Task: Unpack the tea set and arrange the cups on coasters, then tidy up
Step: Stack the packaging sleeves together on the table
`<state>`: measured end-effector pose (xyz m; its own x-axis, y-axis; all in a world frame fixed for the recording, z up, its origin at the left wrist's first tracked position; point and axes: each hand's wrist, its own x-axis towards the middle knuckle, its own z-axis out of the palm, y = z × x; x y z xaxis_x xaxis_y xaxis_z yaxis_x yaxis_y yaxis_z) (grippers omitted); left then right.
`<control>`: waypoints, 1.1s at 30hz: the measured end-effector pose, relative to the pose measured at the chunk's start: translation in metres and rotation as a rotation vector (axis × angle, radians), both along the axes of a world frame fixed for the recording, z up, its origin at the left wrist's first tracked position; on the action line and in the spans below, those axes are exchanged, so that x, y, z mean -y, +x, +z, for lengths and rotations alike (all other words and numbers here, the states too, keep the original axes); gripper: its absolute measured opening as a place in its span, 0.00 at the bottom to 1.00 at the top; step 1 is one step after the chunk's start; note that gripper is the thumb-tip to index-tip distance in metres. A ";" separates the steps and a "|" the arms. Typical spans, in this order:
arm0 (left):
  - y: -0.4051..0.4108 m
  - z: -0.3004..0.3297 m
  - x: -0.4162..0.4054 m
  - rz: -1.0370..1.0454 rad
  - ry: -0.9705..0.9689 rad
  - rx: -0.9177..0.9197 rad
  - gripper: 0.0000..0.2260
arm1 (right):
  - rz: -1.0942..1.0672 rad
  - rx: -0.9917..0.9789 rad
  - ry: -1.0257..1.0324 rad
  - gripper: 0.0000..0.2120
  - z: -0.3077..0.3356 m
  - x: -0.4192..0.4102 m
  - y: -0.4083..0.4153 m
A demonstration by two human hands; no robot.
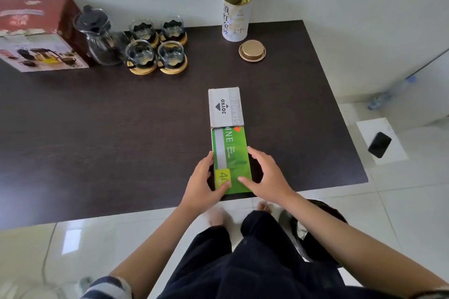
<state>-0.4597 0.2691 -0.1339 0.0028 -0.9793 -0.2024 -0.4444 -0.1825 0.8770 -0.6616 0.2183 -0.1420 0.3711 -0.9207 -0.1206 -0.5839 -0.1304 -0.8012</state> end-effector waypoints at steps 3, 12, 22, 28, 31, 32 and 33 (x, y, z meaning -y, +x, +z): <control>0.009 -0.001 -0.008 -0.105 -0.045 0.082 0.43 | 0.056 -0.036 -0.009 0.44 -0.003 -0.009 -0.006; 0.007 -0.009 -0.023 -0.031 -0.049 0.184 0.42 | 0.116 -0.055 -0.077 0.44 -0.011 -0.014 -0.015; -0.011 -0.013 -0.028 0.146 -0.223 0.254 0.25 | 0.104 -0.070 -0.257 0.27 -0.027 -0.016 -0.015; -0.012 -0.021 -0.028 0.146 -0.270 0.352 0.16 | 0.091 -0.095 -0.312 0.25 -0.033 -0.019 -0.012; -0.012 -0.026 -0.028 0.101 -0.282 0.391 0.15 | 0.099 -0.108 -0.342 0.26 -0.034 -0.019 -0.012; -0.011 -0.027 -0.028 0.088 -0.289 0.401 0.15 | 0.102 -0.112 -0.347 0.26 -0.034 -0.019 -0.011; -0.011 -0.028 -0.028 0.072 -0.299 0.413 0.14 | 0.107 -0.115 -0.350 0.26 -0.034 -0.019 -0.011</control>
